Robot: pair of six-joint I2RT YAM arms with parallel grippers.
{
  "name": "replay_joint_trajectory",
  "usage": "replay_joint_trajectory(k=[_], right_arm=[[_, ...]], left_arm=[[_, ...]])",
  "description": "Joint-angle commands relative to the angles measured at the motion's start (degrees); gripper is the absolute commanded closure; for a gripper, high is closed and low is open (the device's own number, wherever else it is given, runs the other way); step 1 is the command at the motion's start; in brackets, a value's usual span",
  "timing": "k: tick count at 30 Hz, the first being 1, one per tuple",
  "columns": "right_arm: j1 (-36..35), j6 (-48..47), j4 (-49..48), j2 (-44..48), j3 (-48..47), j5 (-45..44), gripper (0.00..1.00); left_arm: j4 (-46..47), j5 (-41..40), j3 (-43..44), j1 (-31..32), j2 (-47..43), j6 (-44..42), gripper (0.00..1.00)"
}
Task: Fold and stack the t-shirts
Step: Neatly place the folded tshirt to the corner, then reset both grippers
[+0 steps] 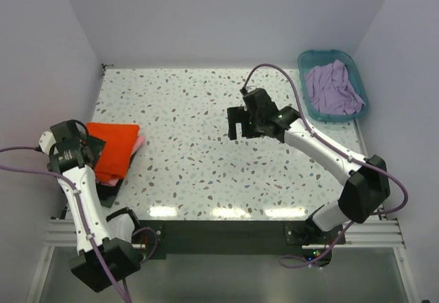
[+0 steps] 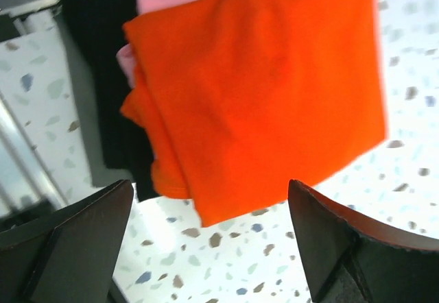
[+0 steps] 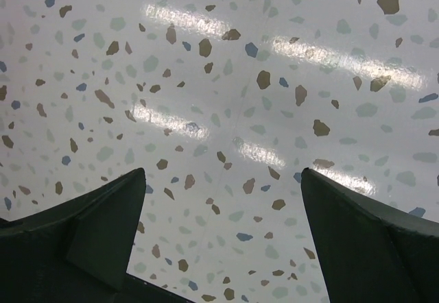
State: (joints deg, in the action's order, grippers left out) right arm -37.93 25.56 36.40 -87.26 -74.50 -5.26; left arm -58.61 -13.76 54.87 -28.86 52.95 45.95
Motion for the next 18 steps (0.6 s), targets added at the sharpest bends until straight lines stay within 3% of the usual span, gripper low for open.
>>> replay_joint_trajectory(k=[1,11,18], right_arm=[[-0.4,0.7,-1.2,3.1,0.6,-1.9,0.01],[-0.5,0.7,-1.7,3.0,0.6,-1.5,0.01],[-0.5,1.1,-2.1,4.5,2.5,-2.9,0.01]], left_arm=[[9.9,5.2,2.1,-0.2,-3.2,-4.0,0.0],[15.3,8.4,3.8,2.6,3.8,-3.9,0.01],[17.6,2.3,4.9,20.8,6.8,-0.9,0.0]])
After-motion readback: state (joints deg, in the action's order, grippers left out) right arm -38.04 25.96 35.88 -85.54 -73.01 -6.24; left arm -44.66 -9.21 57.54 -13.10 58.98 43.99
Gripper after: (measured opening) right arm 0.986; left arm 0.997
